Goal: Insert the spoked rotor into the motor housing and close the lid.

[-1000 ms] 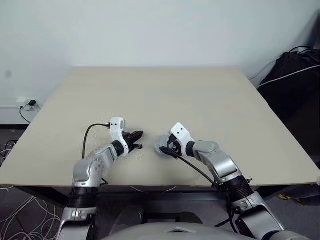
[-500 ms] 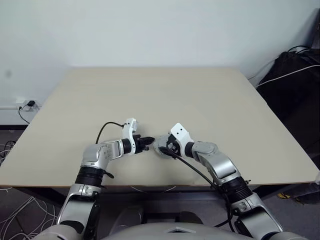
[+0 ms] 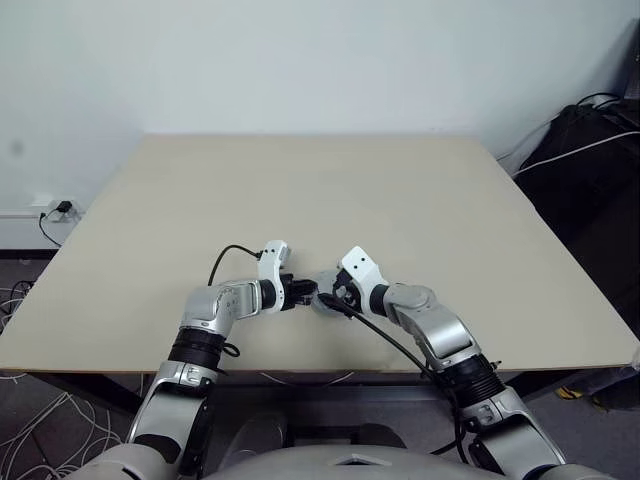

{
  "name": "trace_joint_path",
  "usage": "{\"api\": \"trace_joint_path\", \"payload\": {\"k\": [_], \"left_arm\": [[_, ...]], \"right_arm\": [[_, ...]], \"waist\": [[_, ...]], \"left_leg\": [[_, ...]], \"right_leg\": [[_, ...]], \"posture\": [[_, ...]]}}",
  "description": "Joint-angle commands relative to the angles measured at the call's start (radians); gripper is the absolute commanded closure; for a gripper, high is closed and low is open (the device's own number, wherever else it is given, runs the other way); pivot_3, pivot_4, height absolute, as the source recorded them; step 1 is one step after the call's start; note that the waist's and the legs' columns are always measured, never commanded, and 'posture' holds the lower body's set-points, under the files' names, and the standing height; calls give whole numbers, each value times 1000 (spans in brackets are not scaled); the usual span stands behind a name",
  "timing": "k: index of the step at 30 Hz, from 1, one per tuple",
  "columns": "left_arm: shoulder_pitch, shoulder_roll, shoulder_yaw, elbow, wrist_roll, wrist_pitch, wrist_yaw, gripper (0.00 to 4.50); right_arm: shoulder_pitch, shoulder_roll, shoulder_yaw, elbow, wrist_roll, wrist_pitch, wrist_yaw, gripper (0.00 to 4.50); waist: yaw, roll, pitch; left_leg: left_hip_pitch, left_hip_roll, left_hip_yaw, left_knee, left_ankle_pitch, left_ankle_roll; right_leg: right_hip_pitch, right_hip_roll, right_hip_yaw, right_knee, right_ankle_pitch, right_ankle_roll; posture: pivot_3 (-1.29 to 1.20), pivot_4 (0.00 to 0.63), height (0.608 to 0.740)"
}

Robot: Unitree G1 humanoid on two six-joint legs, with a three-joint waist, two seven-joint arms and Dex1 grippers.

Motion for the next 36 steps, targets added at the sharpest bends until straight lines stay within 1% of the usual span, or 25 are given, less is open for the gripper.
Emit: {"api": "trace_joint_path", "payload": {"k": [1, 3, 5, 7, 14, 21, 25, 28, 32, 36], "left_arm": [[4, -15, -18, -1, 20, 28, 18, 4500], [4, -17, -17, -2, 21, 31, 18, 4500], [4, -16, -18, -5, 22, 33, 16, 4500], [5, -16, -18, -8, 23, 34, 14, 4500], [4, -16, -19, -9, 24, 31, 3, 4500], [2, -14, -23, -11, 29, 32, -10, 4500], [1, -13, -28, -14, 32, 29, -15, 4500], [0, -14, -29, -13, 34, 26, -18, 4500], [1, -18, -32, -13, 37, 23, -21, 4500], [4, -18, -33, -20, 43, 23, -28, 4500]], "right_arm": [[13, -5, 6, 17, -10, 35, -5, 1298], [15, -3, 3, 13, -2, 38, 0, 1298], [19, 0, -7, 2, 6, 50, -2, 573], [27, 0, -20, -27, 11, 65, -11, 21], [74, -14, -79, -166, 35, 109, -46, 21], [146, -63, -123, -337, 63, 176, -56, 21], [192, -65, -167, -417, 117, 211, -49, 21], [199, 5, -248, -400, 174, 244, -93, 21], [175, 178, -400, -322, 268, 314, -206, 21], [142, 269, -487, -259, 327, 361, -270, 21]], "waist": [[2, 0, 0], [2, 0, 0], [2, 0, 0], [2, 0, 0], [6, -1, 0], [8, -2, 2], [9, -3, 3], [8, -4, 3], [8, -4, 3], [10, -3, 4]], "left_leg": [[0, 0, 0, 0, 0, 0], [0, 0, 0, 0, 0, 0], [0, 0, 0, 0, 0, 0], [0, 0, 0, 0, 0, 0], [-1, 0, 0, 0, 0, 0], [-3, 0, 0, 0, 0, 0], [-4, 0, 0, 0, 0, 0], [-4, 0, 0, -1, 0, 0], [-4, 0, 0, -1, 0, 0], [-4, 0, 0, -2, 0, 0]], "right_leg": [[0, 0, 0, 0, 0, 0], [0, 0, 0, 0, 0, 0], [0, 0, 0, 0, 0, 0], [0, 0, 0, 0, 0, 0], [0, 0, 0, -1, 0, 0], [-3, -1, 0, -2, 0, 0], [-3, -1, 0, -2, 0, 0], [-3, -1, 0, -2, 0, 0], [-3, -1, 0, -2, 0, 0], [-4, -1, 0, -2, 0, 1]], "posture": [[0, 0, 740], [0, 0, 740], [0, 0, 740], [0, 0, 740], [0, 0, 740], [0, 0, 740], [0, 0, 740], [0, 0, 740], [0, 0, 740], [0, 0, 740]]}}
